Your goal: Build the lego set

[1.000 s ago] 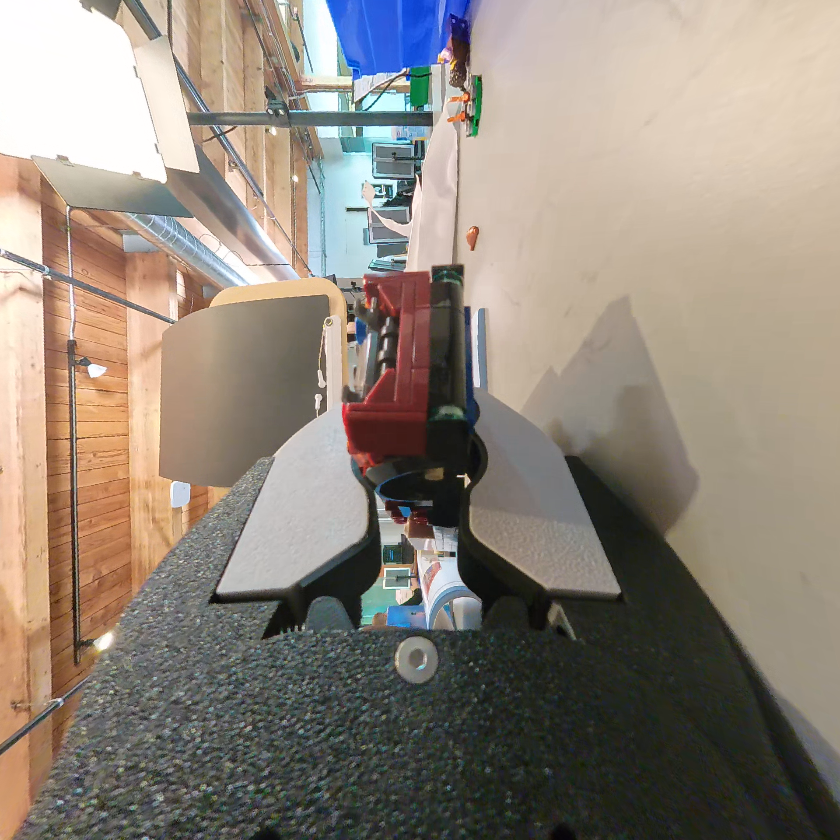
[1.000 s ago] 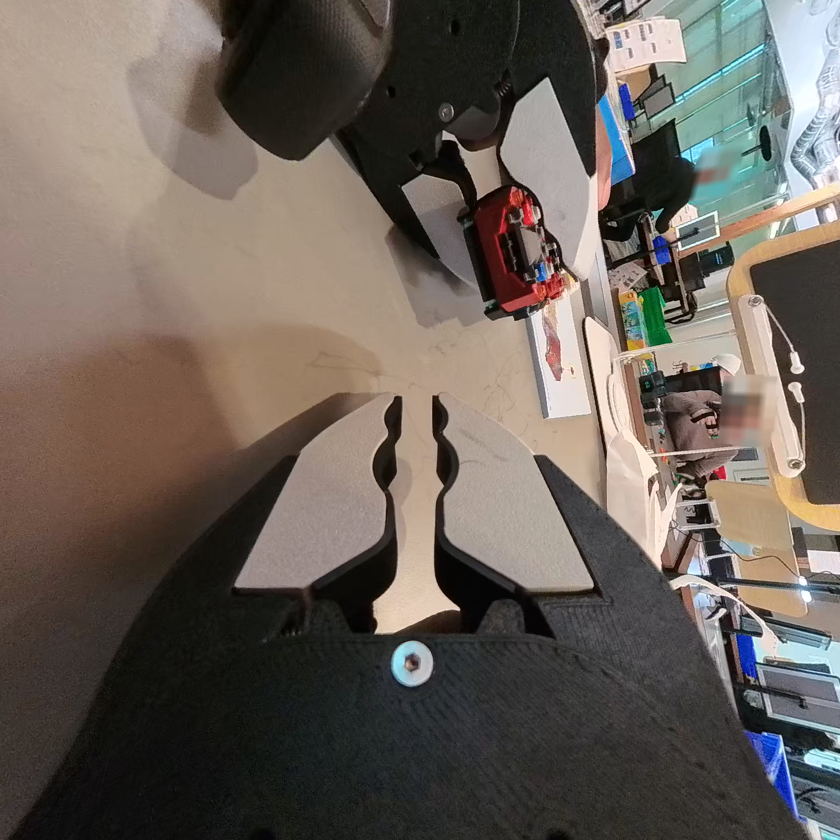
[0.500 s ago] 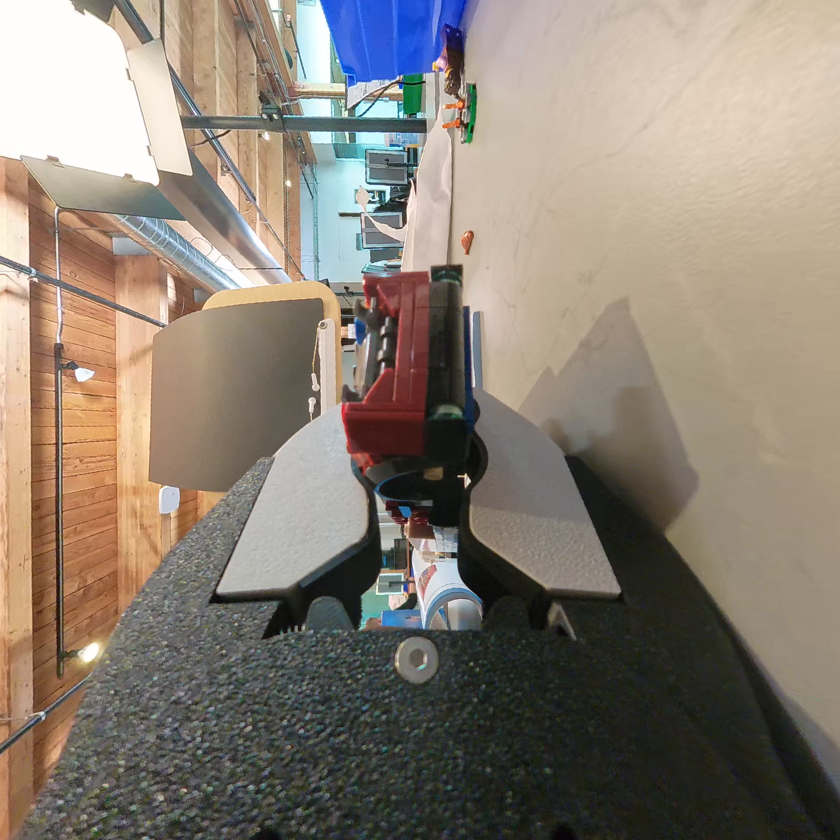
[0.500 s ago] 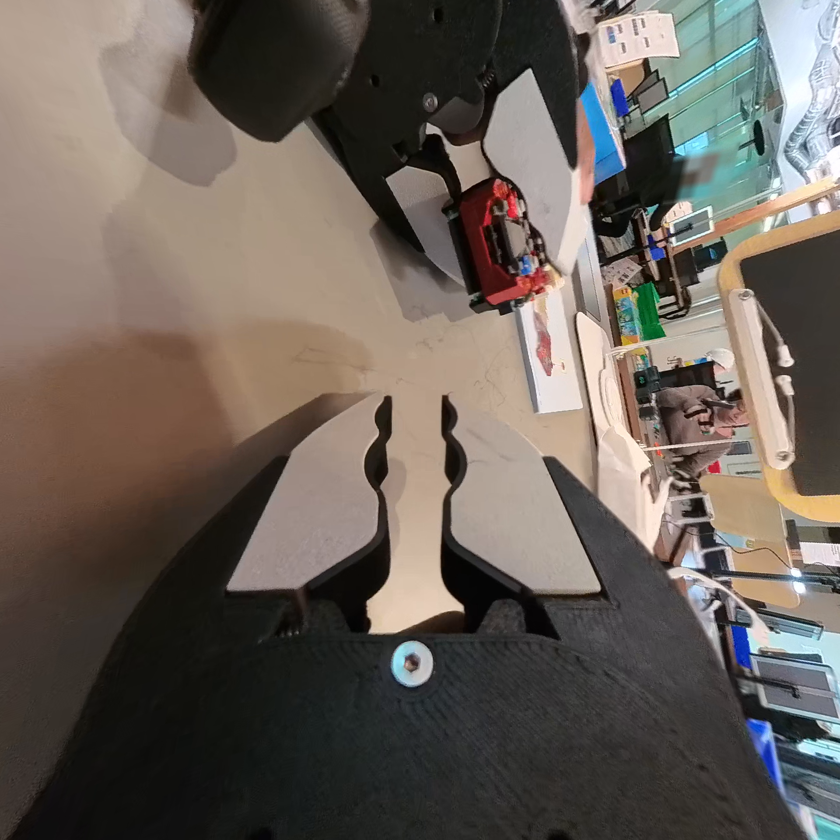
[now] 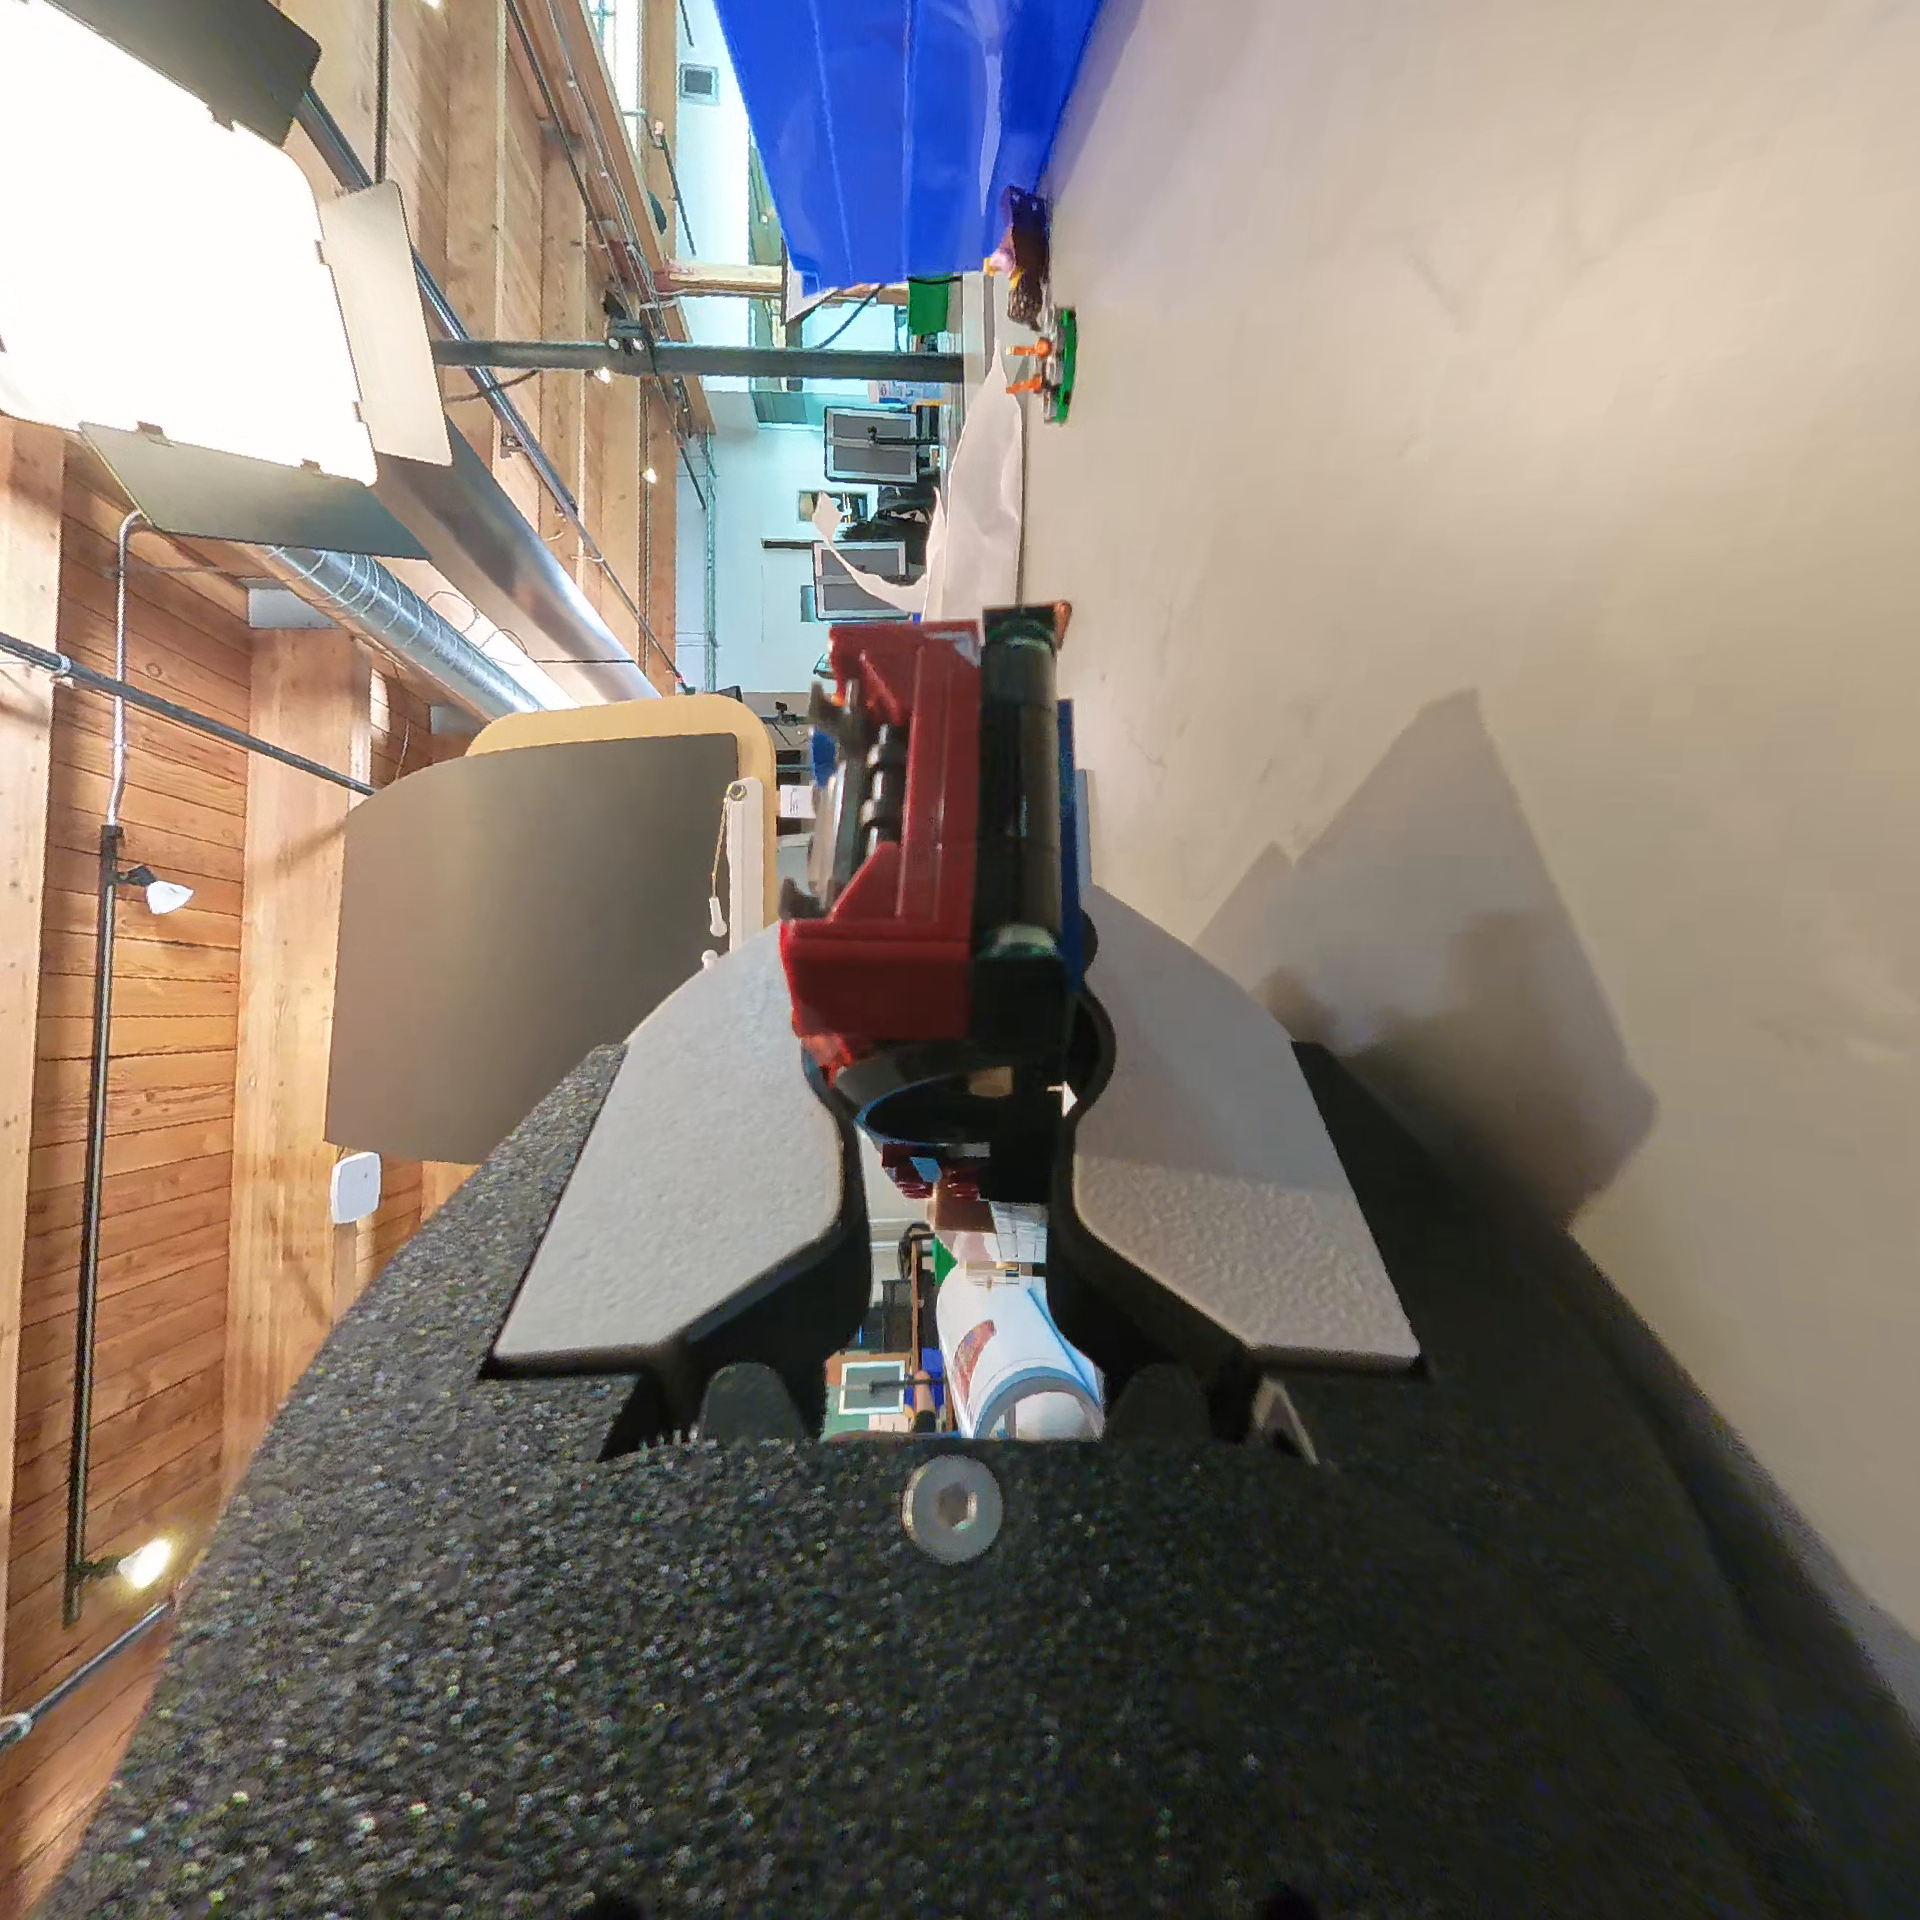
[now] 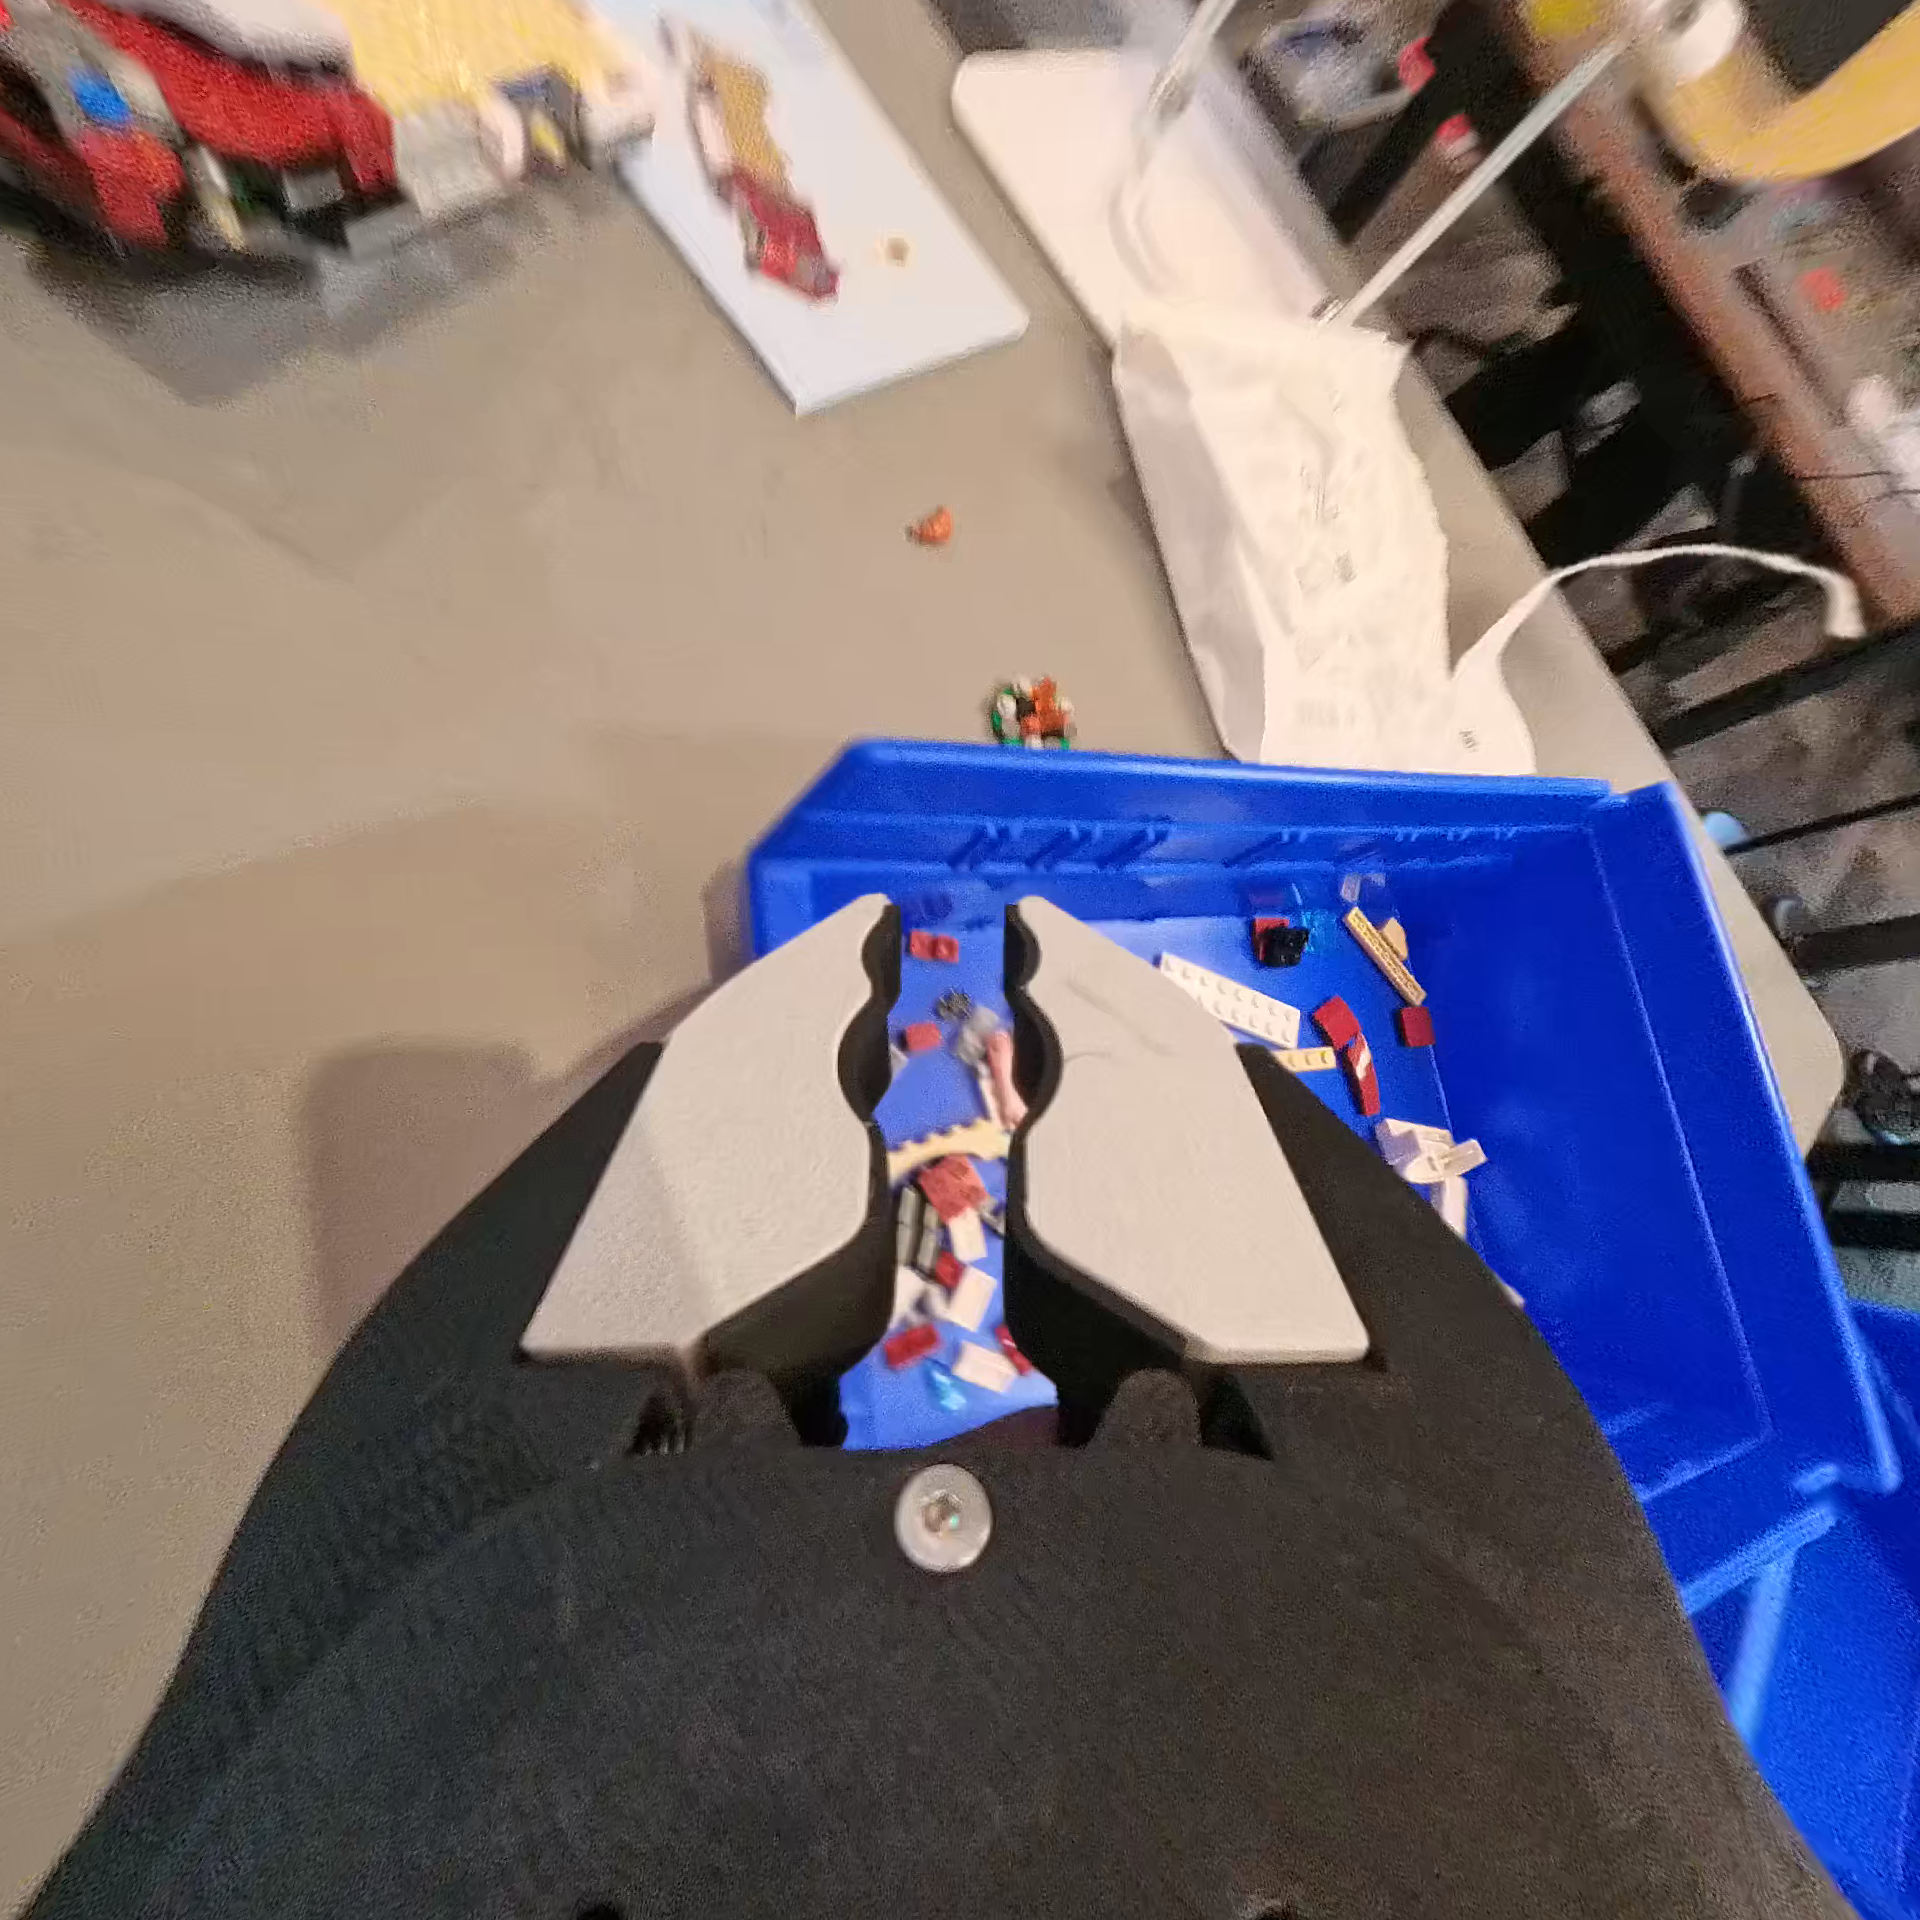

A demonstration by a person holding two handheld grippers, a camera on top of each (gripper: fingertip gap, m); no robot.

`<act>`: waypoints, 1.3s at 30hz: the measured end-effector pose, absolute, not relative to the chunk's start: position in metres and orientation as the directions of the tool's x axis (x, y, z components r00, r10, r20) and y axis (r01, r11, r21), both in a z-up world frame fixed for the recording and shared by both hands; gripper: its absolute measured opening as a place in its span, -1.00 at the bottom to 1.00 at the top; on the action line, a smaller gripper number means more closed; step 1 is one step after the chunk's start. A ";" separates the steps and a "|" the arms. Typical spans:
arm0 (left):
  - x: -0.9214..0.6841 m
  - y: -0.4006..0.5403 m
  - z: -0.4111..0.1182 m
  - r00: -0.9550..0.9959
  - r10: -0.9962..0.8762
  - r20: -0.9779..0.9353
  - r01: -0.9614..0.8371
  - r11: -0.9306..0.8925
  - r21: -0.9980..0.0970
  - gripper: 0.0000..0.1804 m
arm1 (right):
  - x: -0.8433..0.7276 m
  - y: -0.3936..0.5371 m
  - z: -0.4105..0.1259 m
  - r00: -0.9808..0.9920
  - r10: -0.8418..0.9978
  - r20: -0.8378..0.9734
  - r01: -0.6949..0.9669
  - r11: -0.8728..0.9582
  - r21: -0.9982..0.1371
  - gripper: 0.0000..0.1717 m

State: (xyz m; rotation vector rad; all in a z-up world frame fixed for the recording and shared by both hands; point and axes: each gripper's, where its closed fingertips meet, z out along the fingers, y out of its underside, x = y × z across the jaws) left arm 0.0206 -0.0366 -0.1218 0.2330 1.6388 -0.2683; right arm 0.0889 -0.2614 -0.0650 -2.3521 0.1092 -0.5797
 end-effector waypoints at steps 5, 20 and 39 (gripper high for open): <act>0.017 -0.041 -0.123 -0.090 -0.003 -0.996 0.323 0.946 -0.032 -0.59 | 0.108 -0.270 -0.114 0.957 0.098 0.274 0.215 -0.873 -0.439 -0.74; 0.021 -0.033 -0.125 -0.125 -0.026 -0.992 0.299 0.952 -0.062 -0.59 | 0.109 -0.274 -0.170 0.998 0.063 0.018 0.066 -0.946 -0.318 -0.86; 0.015 -0.035 -0.123 -0.132 -0.038 -0.991 0.305 0.949 -0.077 -0.59 | -0.004 -0.218 -0.091 0.988 -0.048 0.147 0.070 -0.708 -0.703 -0.86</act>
